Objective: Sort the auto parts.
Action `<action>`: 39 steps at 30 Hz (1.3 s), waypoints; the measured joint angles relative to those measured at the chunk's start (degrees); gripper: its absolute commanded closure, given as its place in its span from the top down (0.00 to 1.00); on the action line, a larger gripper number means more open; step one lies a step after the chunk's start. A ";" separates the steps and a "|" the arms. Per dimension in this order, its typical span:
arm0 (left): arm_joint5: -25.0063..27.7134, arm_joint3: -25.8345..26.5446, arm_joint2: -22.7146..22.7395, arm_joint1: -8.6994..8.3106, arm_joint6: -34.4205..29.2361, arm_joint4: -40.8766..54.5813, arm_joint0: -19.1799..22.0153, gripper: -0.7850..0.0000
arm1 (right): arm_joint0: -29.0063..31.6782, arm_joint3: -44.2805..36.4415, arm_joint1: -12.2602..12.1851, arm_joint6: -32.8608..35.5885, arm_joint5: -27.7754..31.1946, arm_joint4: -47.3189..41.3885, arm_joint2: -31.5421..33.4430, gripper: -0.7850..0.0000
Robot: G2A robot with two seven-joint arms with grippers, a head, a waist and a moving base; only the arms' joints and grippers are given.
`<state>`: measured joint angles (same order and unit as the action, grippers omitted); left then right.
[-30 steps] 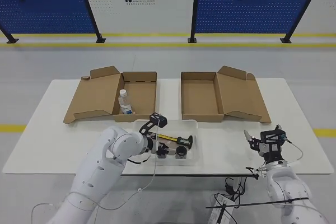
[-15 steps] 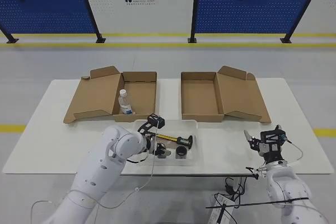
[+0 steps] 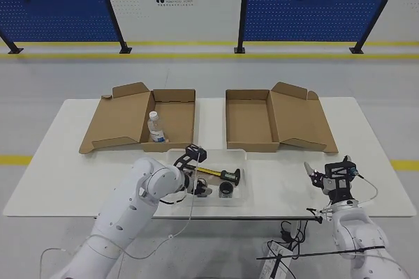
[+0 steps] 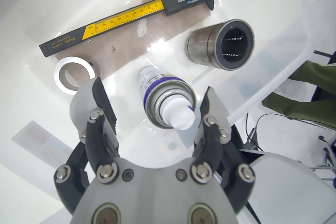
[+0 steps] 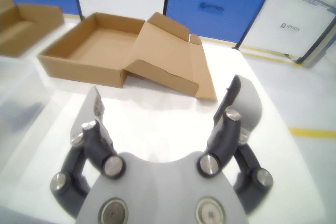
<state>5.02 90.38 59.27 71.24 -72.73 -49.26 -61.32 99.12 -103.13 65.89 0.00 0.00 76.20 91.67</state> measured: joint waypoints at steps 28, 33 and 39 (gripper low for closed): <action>0.34 0.65 -0.58 -0.69 4.33 -0.64 -0.62 0.00 | 0.00 0.00 0.00 0.00 0.00 0.00 0.00 1.00; 1.55 2.83 0.46 -0.94 5.84 1.18 -1.27 0.00 | 0.00 0.00 0.00 0.00 0.00 0.00 0.00 1.00; 5.51 8.06 2.85 -1.69 5.35 3.87 -2.19 0.00 | 0.00 0.00 0.00 0.00 0.00 0.00 0.00 1.00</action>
<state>10.54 98.44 62.12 69.55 -67.38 -45.39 -63.52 99.12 -103.13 65.89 0.00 0.00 76.20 91.67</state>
